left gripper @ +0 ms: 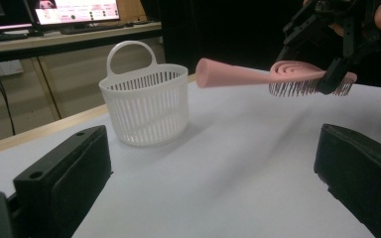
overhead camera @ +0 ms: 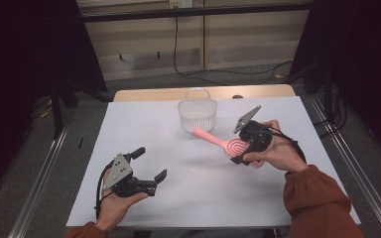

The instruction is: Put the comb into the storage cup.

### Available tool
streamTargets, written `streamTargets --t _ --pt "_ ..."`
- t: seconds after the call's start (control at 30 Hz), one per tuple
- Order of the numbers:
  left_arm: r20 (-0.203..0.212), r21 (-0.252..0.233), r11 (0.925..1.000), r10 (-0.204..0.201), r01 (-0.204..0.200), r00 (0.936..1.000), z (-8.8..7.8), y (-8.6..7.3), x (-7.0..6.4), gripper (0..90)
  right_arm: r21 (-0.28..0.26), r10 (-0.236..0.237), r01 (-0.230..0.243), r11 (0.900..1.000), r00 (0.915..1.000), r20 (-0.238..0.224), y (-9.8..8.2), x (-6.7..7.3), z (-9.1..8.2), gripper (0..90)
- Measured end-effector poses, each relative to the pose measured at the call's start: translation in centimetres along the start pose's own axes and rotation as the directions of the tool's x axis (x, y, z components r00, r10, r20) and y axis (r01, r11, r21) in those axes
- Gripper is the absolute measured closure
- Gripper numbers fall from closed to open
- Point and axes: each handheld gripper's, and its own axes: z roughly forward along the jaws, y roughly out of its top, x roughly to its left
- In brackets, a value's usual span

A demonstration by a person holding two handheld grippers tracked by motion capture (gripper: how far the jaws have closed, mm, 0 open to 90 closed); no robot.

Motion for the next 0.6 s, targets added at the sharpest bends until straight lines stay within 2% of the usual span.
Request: streamTargets --t 0.17,0.2,0.37,0.47,0.57,0.6 --pt "0.011 0.025 0.9991 0.035 -0.035 0.9993 0.9 0.8 -0.3 1.7 0.018 -0.015 0.015 1.000 0.9999 -0.006 0.9 0.6 0.5 19.3" --pt "0.009 0.031 0.9978 0.058 -0.058 0.9983 1.0 1.1 -0.5 2.7 0.021 -0.021 0.021 1.000 0.9997 -0.010 1.1 0.6 0.5 19.3" --pt "0.030 0.039 0.9917 0.121 -0.122 0.9922 1.9 2.2 -1.1 4.0 0.016 -0.034 0.034 0.999 0.9994 -0.010 1.9 1.0 0.6 19.3" --pt "0.030 0.036 0.9875 0.152 -0.153 0.9879 2.6 2.6 -1.1 3.9 0.018 -0.038 0.038 0.999 0.9991 -0.016 2.3 1.2 0.5 19.3" --pt "0.032 0.042 0.9859 0.161 -0.162 0.9865 3.3 2.9 -1.1 3.7 0.021 -0.048 0.048 0.999 0.9986 -0.024 2.6 1.4 0.6 19.3" --pt "0.035 0.048 0.9826 0.178 -0.179 0.9835 3.5 2.9 -1.0 3.6 0.026 -0.050 0.050 0.998 0.9984 -0.028 2.7 1.5 0.6 19.3"
